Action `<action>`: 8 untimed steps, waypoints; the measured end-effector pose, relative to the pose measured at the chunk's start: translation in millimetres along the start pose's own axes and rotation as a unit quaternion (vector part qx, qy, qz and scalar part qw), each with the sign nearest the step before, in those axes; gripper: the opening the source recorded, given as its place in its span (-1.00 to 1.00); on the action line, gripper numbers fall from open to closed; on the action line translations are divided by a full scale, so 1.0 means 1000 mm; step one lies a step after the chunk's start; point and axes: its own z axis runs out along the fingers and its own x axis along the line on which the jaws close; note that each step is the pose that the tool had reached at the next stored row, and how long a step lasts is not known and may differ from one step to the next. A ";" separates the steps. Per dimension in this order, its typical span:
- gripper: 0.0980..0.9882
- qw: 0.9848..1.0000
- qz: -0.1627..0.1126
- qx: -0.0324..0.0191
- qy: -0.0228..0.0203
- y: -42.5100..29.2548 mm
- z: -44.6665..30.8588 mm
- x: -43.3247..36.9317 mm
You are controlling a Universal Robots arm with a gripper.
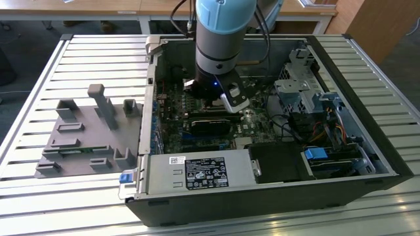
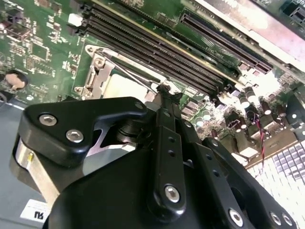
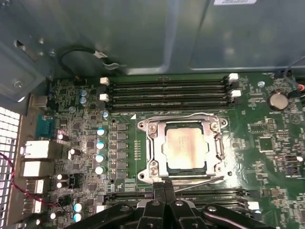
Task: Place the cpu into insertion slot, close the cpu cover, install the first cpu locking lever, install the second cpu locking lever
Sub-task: 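Install the second cpu locking lever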
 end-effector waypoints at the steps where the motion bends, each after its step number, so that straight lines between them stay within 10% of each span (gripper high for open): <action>1: -0.95 1.000 0.000 0.000 0.000 -0.0005 0.0017 0.0001; 8: -0.95 1.000 0.004 -0.013 -0.001 -0.0056 0.0031 0.0000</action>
